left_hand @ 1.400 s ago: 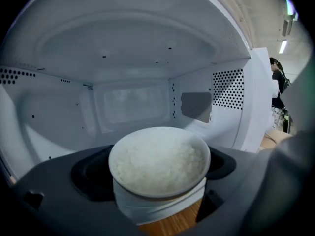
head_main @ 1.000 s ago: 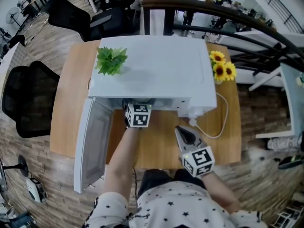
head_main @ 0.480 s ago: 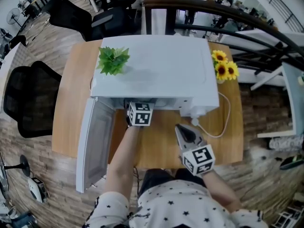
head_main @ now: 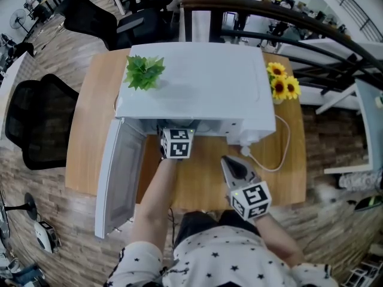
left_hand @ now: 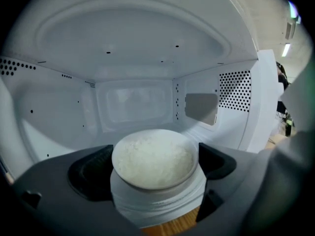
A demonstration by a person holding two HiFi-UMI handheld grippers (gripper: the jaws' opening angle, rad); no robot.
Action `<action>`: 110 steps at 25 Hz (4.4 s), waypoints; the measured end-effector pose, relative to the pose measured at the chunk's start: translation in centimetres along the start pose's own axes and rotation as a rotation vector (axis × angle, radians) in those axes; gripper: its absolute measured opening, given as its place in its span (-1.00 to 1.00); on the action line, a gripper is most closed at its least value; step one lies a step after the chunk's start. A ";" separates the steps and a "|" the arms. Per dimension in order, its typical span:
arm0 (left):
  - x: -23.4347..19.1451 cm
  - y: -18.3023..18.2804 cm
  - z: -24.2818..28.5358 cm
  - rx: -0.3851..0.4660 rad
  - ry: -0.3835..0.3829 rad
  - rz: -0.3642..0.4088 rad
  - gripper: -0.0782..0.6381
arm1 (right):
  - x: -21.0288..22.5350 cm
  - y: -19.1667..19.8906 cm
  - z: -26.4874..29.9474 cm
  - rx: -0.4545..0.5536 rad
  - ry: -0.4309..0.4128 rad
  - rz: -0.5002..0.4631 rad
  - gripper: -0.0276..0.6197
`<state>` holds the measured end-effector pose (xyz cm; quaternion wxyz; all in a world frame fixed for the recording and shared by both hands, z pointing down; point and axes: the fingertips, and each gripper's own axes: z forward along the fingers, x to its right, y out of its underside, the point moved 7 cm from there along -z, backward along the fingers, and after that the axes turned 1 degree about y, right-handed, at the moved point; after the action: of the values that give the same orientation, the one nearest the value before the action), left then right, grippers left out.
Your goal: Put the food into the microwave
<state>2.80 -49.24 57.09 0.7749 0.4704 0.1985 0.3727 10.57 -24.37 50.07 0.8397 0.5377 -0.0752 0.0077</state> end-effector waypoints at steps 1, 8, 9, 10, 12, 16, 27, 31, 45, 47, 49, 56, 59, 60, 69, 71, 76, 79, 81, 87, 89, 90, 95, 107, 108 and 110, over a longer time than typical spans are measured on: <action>0.1 0.0 -0.3 0.000 -0.004 -0.002 0.67 | -0.1 0.0 -0.1 0.003 -0.006 -0.003 -0.91; 0.9 1.2 -3.6 -0.021 -0.041 -0.020 0.67 | -0.6 0.0 -1.1 0.012 -0.026 -0.014 -0.91; 1.1 1.3 -4.3 -0.017 -0.045 -0.024 0.67 | -0.7 0.0 -1.3 0.017 -0.027 -0.016 -0.91; 1.2 1.3 -5.1 -0.012 -0.050 -0.030 0.67 | -0.8 -0.1 -1.5 0.024 -0.032 -0.020 -0.91; 1.6 1.5 -6.6 0.001 -0.061 -0.051 0.66 | -1.1 -0.2 -2.0 0.030 -0.050 -0.026 -0.91; 3.0 2.1 -9.4 0.022 -0.078 -0.097 0.66 | -1.8 -0.1 -3.3 0.020 -0.077 -0.027 -0.91; 8.3 3.7 -16.8 0.065 -0.141 -0.134 0.64 | -2.6 0.9 -7.8 0.057 -0.122 -0.072 -0.91; 10.1 4.2 -19.3 0.086 -0.165 -0.148 0.56 | -3.0 1.4 -9.5 0.064 -0.129 -0.079 -0.91; 16.3 6.1 -28.7 0.146 -0.359 -0.168 -0.50 | -4.0 3.9 -16.6 0.097 -0.181 -0.100 -0.91; 17.4 6.5 -30.1 0.150 -0.371 -0.175 -0.59 | -4.0 4.5 -17.7 0.095 -0.183 -0.097 -0.91; 18.5 6.9 -31.4 0.156 -0.381 -0.184 -0.66 | -4.0 5.1 -18.7 0.106 -0.185 -0.099 -0.91; 22.1 8.3 -35.9 0.176 -0.406 -0.216 -0.76 | -4.3 6.7 -22.2 0.123 -0.209 -0.102 -0.91; 23.6 9.0 -37.7 0.177 -0.411 -0.222 -0.76 | -4.1 7.6 -23.6 0.115 -0.202 -0.101 -0.91; 24.0 9.3 -38.3 0.176 -0.410 -0.225 -0.76 | -4.1 7.8 -24.0 0.118 -0.202 -0.102 -0.91; 27.3 11.6 -42.5 0.169 -0.399 -0.238 -0.76 | -4.0 9.0 -27.3 0.140 -0.211 -0.112 -0.91; 27.8 11.9 -43.2 0.168 -0.395 -0.240 -0.76 | -4.1 9.3 -27.9 0.141 -0.207 -0.108 -0.91; 29.3 12.3 -44.3 0.179 -0.368 -0.228 -0.76 | -3.9 9.9 -28.9 0.155 -0.203 -0.108 -0.91; 29.9 12.6 -44.7 0.186 -0.354 -0.222 -0.76 | -3.8 10.5 -29.4 0.151 -0.195 -0.103 -0.91; 30.0 12.7 -44.9 0.188 -0.348 -0.221 -0.76 | -3.8 10.7 -29.6 0.148 -0.191 -0.098 -0.91; 30.1 12.8 -45.0 0.193 -0.340 -0.222 -0.76 | -4.1 11.0 -30.0 0.150 -0.182 -0.100 -0.91; 30.1 12.8 -45.0 0.193 -0.337 -0.225 -0.76 | -4.1 10.9 -30.2 0.152 -0.175 -0.103 -0.91; 30.1 12.8 -45.0 0.193 -0.335 -0.227 -0.76 | -4.1 10.9 -30.2 0.156 -0.174 -0.109 -0.91; 30.0 12.9 -45.0 0.193 -0.333 -0.232 -0.76 | -4.1 11.0 -30.2 0.159 -0.160 -0.127 -0.91; 30.0 13.0 -44.9 0.187 -0.326 -0.231 -0.76 | -4.5 11.2 -30.2 0.160 -0.181 -0.125 -0.91; 30.0 13.0 -44.9 0.187 -0.325 -0.232 -0.76 | -4.5 11.2 -30.1 0.160 -0.182 -0.125 -0.91; 30.0 12.9 -44.9 0.186 -0.324 -0.233 -0.76 | -4.4 11.1 -30.1 0.159 -0.181 -0.123 -0.91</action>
<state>-12.50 3.41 48.22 0.7878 0.5675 0.1580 0.1801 8.70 7.85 47.17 0.7831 0.6047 -0.1165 -0.0866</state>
